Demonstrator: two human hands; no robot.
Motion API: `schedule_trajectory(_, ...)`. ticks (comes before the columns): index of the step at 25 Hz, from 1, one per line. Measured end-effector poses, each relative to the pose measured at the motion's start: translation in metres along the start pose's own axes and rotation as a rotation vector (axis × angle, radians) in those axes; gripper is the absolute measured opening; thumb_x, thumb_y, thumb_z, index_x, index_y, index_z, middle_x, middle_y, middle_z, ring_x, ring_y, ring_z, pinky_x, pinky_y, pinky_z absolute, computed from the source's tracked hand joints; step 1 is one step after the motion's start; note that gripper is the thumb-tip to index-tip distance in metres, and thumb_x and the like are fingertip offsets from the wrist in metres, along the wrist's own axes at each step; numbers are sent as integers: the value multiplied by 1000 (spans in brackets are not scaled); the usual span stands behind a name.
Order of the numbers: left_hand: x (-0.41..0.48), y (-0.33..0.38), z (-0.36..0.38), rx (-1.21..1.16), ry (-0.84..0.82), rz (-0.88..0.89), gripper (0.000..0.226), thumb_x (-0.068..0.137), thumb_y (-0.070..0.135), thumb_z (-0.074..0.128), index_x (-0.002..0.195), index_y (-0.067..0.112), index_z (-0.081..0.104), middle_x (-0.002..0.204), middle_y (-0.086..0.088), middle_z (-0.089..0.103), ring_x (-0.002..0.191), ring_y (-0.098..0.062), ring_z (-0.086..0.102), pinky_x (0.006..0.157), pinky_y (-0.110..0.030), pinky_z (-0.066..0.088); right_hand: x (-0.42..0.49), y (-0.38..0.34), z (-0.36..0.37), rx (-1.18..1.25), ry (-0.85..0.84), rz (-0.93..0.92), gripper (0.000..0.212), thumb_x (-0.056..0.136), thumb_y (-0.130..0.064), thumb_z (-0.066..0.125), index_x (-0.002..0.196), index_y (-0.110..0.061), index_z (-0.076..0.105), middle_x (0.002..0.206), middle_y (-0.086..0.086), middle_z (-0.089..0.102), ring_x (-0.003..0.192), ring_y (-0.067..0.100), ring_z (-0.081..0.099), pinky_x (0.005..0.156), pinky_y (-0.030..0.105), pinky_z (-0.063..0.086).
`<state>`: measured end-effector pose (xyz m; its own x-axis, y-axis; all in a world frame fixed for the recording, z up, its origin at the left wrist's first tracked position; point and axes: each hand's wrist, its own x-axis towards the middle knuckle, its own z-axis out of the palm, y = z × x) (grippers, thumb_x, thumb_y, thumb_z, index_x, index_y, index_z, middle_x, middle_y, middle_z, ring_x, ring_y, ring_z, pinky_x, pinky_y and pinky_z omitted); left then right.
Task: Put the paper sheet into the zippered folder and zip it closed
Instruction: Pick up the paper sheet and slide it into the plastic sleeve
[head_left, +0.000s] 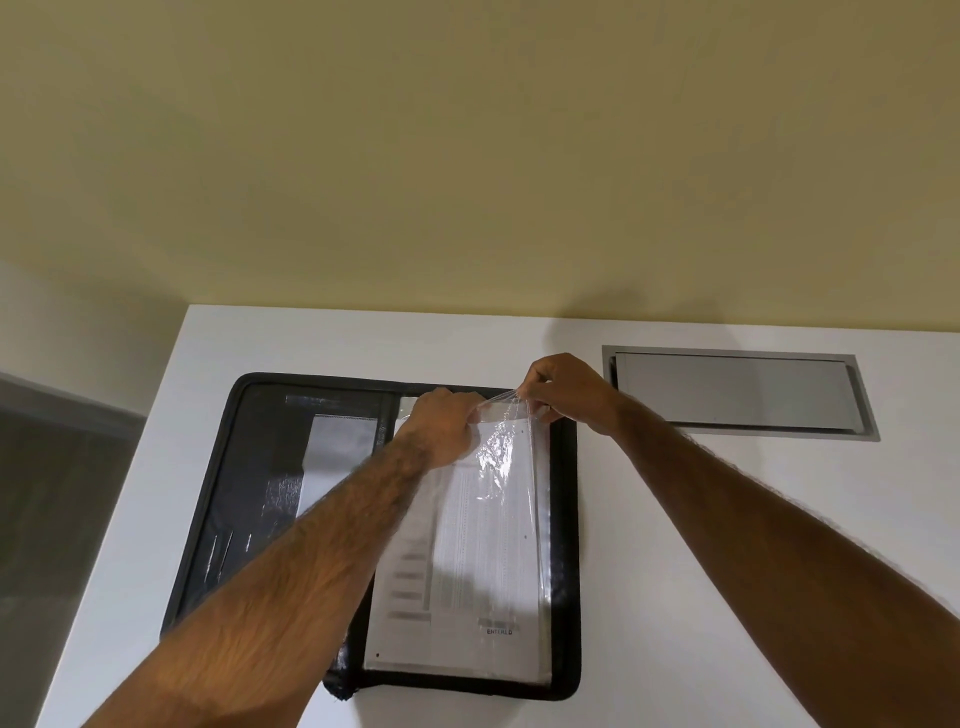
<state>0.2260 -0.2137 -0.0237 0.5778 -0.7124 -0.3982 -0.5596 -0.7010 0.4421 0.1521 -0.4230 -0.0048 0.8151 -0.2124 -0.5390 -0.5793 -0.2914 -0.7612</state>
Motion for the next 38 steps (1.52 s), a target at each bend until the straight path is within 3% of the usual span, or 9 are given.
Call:
schedule_trajectory(4,-4,-2,2,52,33,25,63,84,9,51,146,19,47,126,-2,66,119,-24,56,112,-42,36,-3,3,2,-16,25,15,9,89,-8,67,83,-2,68,90,21,73,74,21,69,75,42,62)
schedule_trajectory(8,-47,-19,28,51,230,-83,65,91,29,36,155,18,29,159,-6,33,149,-26,27,125,-47,17,-8,13,6,-77,90,46,13,90,-7,64,77,-9,66,78,13,69,70,18,63,68,35,57)
schedule_trajectory(11,-98,-46,53,33,340,-185,60,100,36,41,155,20,27,165,-7,20,153,-27,17,125,-48,16,-20,24,14,-173,188,77,10,89,-9,61,82,-8,67,78,3,67,74,18,62,66,31,53)
schedule_trajectory(14,-148,-87,62,71,404,-334,60,96,37,54,149,18,34,161,-9,25,150,-30,23,124,-48,15,-46,37,33,-187,353,93,8,90,-11,62,97,-14,66,98,0,68,90,19,66,74,32,60)
schedule_trajectory(18,-215,-143,60,0,472,-729,58,95,32,61,143,5,45,153,-25,35,142,-43,31,118,-60,19,-109,71,75,36,472,295,44,91,-17,67,132,-12,54,121,4,58,102,24,66,83,40,61)
schedule_trajectory(23,-277,-174,64,-238,460,-1056,48,93,26,60,129,-4,50,131,-34,52,122,-53,46,100,-62,40,-181,106,129,143,467,473,33,88,-15,63,120,-11,56,108,7,66,89,24,67,77,42,63)
schedule_trajectory(27,-285,-174,51,-343,487,-1082,42,91,17,63,128,-3,56,123,-36,54,116,-56,48,97,-62,45,-198,114,152,240,440,480,33,88,-6,61,119,-15,56,97,0,63,85,20,65,65,35,60)
schedule_trajectory(32,-285,-178,16,-357,555,-1117,41,93,16,62,132,2,61,132,-34,48,118,-55,52,103,-56,45,-189,118,146,370,522,458,31,84,8,49,102,-15,60,101,10,65,88,29,64,74,42,60)
schedule_trajectory(38,-274,-165,-32,-445,632,-891,15,89,11,68,101,3,74,103,-19,73,100,-40,66,90,-43,50,-174,105,125,433,564,453,29,88,8,48,108,-8,64,105,14,65,93,33,63,78,41,58)
